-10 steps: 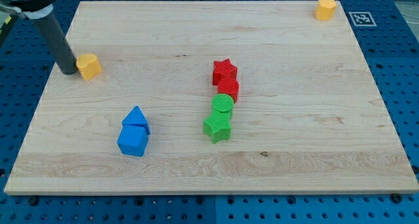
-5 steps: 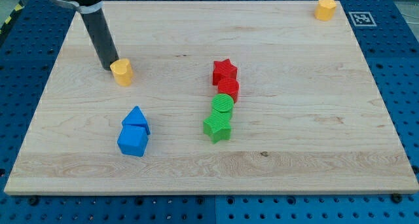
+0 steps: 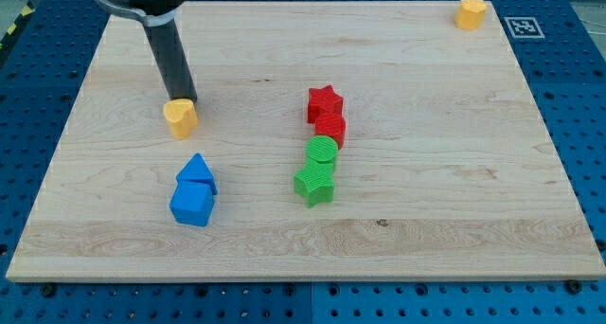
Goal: Move the yellow heart to the top of the blue triangle
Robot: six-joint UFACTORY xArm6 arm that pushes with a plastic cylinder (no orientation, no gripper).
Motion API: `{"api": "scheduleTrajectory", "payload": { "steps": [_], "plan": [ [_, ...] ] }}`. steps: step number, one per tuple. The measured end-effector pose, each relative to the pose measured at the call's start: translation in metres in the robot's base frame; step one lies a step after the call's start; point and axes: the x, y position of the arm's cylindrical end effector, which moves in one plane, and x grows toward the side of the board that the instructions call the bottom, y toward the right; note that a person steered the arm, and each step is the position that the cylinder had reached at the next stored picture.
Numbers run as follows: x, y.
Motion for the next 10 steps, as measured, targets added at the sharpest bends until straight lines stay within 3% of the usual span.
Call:
{"api": "scheduleTrajectory", "payload": {
  "steps": [2, 5, 8, 10],
  "plan": [
    [0.002, -0.035],
    [0.042, -0.005],
    [0.044, 0.017],
    [-0.012, -0.001]
  ]
}}
